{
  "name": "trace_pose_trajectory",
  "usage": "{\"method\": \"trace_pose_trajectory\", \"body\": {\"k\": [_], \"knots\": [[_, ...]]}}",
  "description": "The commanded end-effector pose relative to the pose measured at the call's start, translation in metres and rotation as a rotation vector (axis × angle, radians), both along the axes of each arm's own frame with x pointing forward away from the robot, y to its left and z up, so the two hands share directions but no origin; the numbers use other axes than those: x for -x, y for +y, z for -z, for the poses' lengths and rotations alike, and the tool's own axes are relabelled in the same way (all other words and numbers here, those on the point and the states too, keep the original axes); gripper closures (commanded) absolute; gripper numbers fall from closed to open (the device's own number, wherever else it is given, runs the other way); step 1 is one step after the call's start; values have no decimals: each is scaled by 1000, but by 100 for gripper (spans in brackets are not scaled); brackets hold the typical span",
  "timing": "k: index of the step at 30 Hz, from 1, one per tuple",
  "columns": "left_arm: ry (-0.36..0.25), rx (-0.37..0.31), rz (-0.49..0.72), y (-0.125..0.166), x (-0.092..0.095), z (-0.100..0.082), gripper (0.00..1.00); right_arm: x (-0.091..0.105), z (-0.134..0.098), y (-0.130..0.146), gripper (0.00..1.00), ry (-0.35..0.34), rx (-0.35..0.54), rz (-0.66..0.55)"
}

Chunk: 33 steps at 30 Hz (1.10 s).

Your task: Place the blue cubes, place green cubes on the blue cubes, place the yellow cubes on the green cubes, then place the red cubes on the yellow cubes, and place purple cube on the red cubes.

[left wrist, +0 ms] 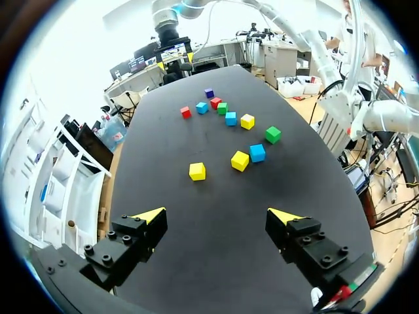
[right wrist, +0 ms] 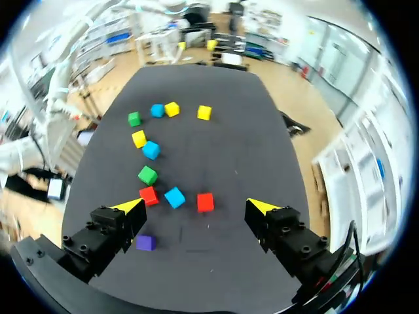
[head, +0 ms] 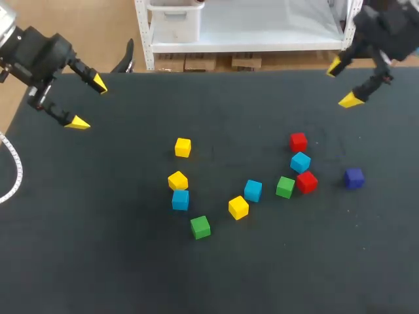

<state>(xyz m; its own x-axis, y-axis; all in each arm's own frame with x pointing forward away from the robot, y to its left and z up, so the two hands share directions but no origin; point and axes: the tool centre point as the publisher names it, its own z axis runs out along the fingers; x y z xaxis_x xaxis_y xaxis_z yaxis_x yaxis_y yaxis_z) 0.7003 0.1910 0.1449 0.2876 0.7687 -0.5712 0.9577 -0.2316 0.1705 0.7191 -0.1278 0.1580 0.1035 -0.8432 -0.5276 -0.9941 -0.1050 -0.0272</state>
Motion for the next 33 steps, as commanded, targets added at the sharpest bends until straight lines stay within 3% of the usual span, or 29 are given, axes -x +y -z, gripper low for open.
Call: {"method": "trace_pose_trajectory", "body": {"k": [1,8,13,26,33], "knots": [[-3,0,1,0,0,0,0,1,-1,30,0,-47,281,-744],[-3,0,1,0,0,0,0,28,2,63,0,-164,291,-999],[-3,0,1,0,0,0,0,41,11,74,0,-226,262,-1100],[-3,0,1,0,0,0,0,78,51,100,0,-410,1,-1275],[-3,0,1,0,0,0,0,91,75,119,0,-439,-59,-1350]]}}
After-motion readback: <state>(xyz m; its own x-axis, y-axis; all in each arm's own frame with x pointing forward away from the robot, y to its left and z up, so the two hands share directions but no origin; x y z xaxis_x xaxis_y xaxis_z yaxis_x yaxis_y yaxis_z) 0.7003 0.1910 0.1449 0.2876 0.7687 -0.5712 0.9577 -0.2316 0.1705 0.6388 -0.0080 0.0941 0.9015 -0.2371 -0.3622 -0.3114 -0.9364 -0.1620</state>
